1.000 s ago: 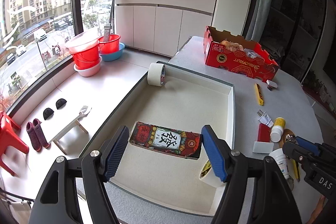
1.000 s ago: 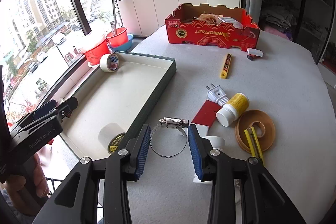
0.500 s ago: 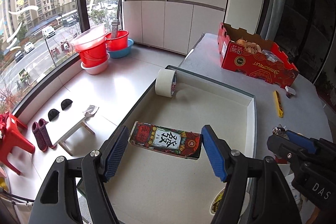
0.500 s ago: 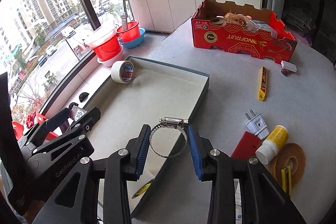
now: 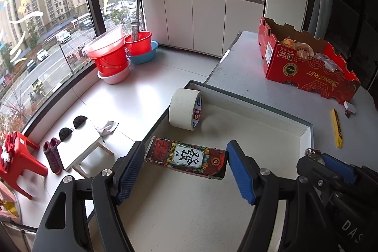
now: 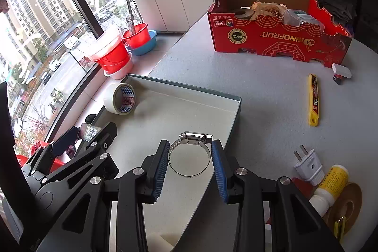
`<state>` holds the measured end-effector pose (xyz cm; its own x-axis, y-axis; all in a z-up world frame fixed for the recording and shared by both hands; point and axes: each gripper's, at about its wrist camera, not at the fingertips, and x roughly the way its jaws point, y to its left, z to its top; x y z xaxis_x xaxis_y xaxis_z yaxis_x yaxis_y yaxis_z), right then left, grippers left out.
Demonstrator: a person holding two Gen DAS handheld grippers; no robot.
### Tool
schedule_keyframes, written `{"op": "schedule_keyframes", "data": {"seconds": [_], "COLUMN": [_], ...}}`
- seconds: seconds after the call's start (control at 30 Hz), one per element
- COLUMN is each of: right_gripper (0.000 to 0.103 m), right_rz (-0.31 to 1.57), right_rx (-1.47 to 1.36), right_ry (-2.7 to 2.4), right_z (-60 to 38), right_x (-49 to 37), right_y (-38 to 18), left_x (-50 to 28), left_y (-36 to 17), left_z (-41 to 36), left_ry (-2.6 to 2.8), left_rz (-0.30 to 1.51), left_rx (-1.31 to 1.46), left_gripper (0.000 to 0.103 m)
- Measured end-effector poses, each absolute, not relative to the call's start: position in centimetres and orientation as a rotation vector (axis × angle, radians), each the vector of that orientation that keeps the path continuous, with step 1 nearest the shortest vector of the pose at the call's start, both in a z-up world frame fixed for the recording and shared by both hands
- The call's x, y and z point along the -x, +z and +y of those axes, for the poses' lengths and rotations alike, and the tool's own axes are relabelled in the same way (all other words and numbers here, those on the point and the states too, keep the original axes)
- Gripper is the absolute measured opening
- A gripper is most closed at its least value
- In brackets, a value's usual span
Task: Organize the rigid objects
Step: 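Carry the card box and hose clamp over the green tray with both tools, then release the card box and hose clamp into the tray, opening both tools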
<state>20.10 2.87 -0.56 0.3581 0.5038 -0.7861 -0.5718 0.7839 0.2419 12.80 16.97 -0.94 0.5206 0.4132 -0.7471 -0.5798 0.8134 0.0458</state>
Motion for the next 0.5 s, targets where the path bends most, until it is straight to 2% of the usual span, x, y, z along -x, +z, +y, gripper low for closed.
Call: {"op": "schedule_keyframes", "data": {"seconds": [0.5], "right_gripper": [0.038], "right_rz": [0.989], "right_rx": [0.081], "right_ry": [0.708], "right_z": [4.4], "right_x": [-22.1], "right_y": [-1.2], "left_x": [-14.6], "left_y": [-2.1], "left_z": [17.7], "left_ry": [0.611], "left_rz": [0.857], "left_rx": [0.195], "left_gripper": [0.074]}}
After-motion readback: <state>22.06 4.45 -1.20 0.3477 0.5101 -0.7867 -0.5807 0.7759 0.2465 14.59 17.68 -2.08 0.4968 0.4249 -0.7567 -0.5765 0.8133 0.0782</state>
